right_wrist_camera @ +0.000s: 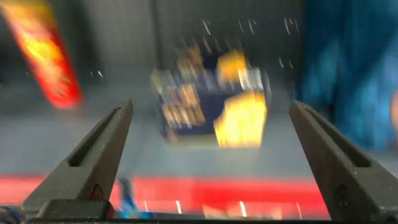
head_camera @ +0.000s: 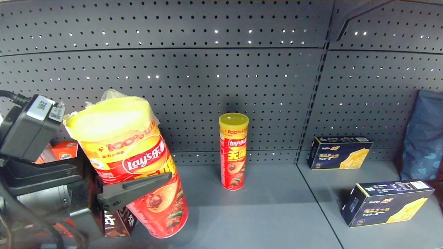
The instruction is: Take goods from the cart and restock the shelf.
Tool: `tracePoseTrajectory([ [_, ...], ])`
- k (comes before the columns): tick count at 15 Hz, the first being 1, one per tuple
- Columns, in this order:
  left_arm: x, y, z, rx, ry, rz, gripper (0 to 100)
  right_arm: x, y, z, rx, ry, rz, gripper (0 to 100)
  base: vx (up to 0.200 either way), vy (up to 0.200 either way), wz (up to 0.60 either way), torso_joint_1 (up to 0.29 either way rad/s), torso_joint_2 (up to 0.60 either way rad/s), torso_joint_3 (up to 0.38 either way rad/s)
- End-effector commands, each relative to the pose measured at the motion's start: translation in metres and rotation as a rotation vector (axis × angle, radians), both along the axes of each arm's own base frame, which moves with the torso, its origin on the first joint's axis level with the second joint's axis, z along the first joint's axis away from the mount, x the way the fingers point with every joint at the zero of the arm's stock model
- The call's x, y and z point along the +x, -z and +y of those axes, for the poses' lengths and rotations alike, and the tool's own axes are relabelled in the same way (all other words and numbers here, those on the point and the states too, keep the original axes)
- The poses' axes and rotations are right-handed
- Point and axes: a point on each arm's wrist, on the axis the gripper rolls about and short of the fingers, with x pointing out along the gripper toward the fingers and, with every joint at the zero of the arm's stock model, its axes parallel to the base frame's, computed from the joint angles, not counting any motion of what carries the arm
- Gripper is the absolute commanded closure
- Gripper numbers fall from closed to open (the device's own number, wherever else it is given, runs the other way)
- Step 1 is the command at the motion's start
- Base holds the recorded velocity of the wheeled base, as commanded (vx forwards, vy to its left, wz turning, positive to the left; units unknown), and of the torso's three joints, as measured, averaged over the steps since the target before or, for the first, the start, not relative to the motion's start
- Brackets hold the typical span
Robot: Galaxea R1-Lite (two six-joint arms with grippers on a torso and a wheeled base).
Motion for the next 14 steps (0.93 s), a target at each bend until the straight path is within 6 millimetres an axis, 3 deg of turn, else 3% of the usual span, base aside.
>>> tracePoseTrajectory([
  [1, -0.002, 0.003, 0.002, 0.002, -0.002, 0.006, 100, 0.022, -0.044, 0.002, -0.042, -0.135, 0.065, 0, 0.000, 0.000, 0.00, 0.000, 0.00, 0.000],
  [4, -0.003, 0.007, 0.003, 0.009, -0.008, 0.021, 100, 0.032, -0.048, 0.006, -0.118, -0.300, 0.076, 0, 0.000, 0.000, 0.00, 0.000, 0.00, 0.000],
  [6, -0.003, 0.007, 0.003, 0.010, -0.005, 0.020, 100, 0.049, -0.062, 0.009, -0.123, -0.342, 0.087, 0, 0.000, 0.000, 0.00, 0.000, 0.00, 0.000],
  [10, -0.001, 0.003, 0.002, -0.001, -0.011, -0.008, 100, 0.115, -0.092, 0.028, -0.142, -0.449, 0.172, 0, 0.000, 0.000, 0.00, 0.000, 0.00, 0.000],
  [12, 0.004, 0.010, -0.001, 0.016, -0.002, 0.020, 100, 0.160, -0.091, 0.041, -0.265, -0.476, 0.257, 0, 0.000, 0.000, 0.00, 0.000, 0.00, 0.000],
  [14, 0.009, 0.012, -0.002, 0.013, -0.010, 0.020, 100, 0.185, -0.086, 0.051, -0.368, -0.508, 0.289, 0, 0.000, 0.000, 0.00, 0.000, 0.00, 0.000],
])
